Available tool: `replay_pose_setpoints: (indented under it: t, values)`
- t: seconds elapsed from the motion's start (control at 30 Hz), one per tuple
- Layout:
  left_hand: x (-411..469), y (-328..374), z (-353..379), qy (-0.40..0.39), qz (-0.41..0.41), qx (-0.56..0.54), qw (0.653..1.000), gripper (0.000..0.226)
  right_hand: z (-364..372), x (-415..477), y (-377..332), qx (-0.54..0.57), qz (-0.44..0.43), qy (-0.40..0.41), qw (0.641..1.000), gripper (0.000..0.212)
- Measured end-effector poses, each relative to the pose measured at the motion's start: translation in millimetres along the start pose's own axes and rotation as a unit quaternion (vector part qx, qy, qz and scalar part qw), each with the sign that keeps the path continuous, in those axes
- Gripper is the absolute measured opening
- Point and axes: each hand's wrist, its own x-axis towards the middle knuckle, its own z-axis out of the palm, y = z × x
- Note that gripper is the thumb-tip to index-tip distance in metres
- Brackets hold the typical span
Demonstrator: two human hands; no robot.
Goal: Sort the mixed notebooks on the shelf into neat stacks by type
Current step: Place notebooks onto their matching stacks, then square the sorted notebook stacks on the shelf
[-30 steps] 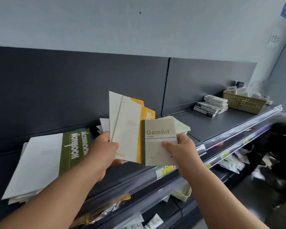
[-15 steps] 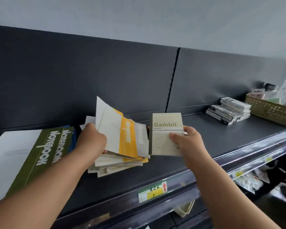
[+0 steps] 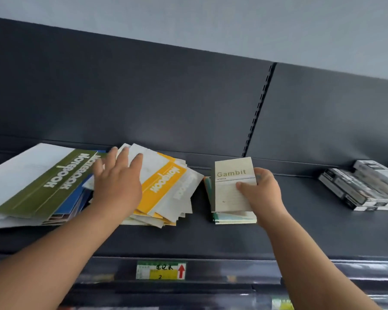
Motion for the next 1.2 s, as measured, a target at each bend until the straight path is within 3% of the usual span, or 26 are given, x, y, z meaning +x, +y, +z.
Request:
replay_pose_setpoints:
  t: [0.23, 0.37, 0.63, 0.87, 1.2]
  values:
    - [-17.6, 55.9, -6.1, -0.014, 0.104, -0.056, 0.993, 0.056, -3.9, 12.5, 15.2, -0.241, 0.003, -0.017, 0.97, 0.051]
    - [-23.2, 61.2, -7.2, -0.033, 0.134, -0.069, 0.988, 0.057, -3.8, 5.8, 13.6, -0.309, -0.015, -0.037, 0.95, 0.054]
    - [-26.6, 34.1, -13.9, -0.04, 0.127, -0.047, 0.99, 0.063, 23.6, -21.4, -16.6, -0.399, -0.162, -0.063, 0.9, 0.048]
    - [-30.8, -36.2, -26.8, -0.023, 0.078, -0.02, 0.997, 0.065, 77.1, -55.2, -51.6, -0.466, -0.267, -0.106, 0.837, 0.055]
    - [-62.0, -203.0, -61.1, 0.014, -0.033, 0.005, 0.999, 0.065, 207.9, -134.1, -118.6, -0.43, -0.371, -0.177, 0.804, 0.055]
